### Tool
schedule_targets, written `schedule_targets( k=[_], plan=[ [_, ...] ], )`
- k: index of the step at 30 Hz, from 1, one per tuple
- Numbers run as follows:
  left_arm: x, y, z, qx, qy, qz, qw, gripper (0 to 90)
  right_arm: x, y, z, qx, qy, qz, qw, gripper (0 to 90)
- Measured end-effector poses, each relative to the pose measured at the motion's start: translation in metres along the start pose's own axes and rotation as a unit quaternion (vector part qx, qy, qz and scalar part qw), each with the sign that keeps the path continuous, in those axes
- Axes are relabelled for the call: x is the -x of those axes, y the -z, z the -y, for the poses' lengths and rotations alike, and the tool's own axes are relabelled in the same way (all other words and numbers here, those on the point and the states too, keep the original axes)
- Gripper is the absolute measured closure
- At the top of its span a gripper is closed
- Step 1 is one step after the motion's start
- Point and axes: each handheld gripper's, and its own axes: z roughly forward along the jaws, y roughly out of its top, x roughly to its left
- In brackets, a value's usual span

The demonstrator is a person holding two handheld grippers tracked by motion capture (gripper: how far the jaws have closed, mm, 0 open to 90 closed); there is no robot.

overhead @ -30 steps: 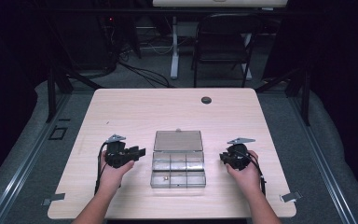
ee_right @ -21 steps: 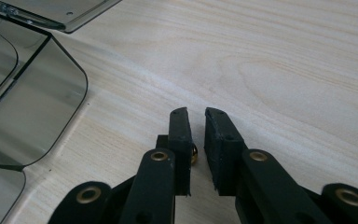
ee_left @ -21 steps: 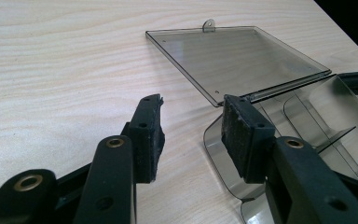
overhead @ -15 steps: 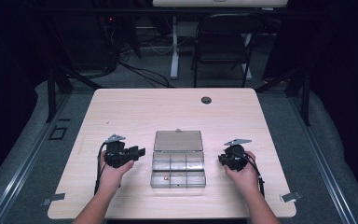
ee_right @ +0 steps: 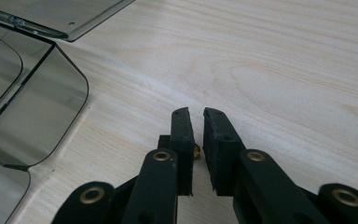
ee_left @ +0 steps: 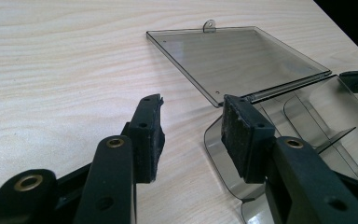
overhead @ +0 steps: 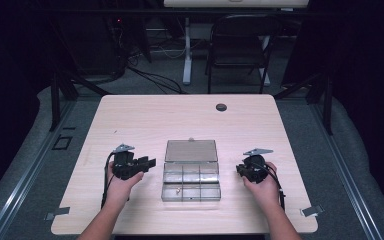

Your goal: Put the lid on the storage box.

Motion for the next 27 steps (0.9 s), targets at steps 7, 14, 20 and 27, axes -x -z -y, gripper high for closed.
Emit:
schedule_targets(
  k=[7, 14, 20, 27],
  plan=[
    [0.0000, 0.0006, -0.0002, 0.002, 0.000, 0.001, 1.0000, 57.8, 0.0025, -0.0001, 0.0010, 0.001, -0.004, 0.003, 1.0000, 82.4],
    [-0.0007, 0.0007, -0.0004, 0.002, -0.001, 0.001, 1.0000, 57.8, 0.0022, 0.0000, 0.0016, -0.006, -0.007, 0.000, 1.0000, 82.1],
    [-0.0008, 0.0011, -0.0005, 0.003, 0.000, 0.000, 1.0000, 57.9, 0.0000, -0.0019, 0.0025, -0.017, 0.002, 0.001, 0.9999, 85.0],
    [-0.0007, 0.0014, -0.0007, 0.005, 0.000, -0.001, 1.0000, 57.9, -0.0016, -0.0030, 0.0031, -0.015, 0.000, 0.002, 0.9999, 86.6]
  ],
)
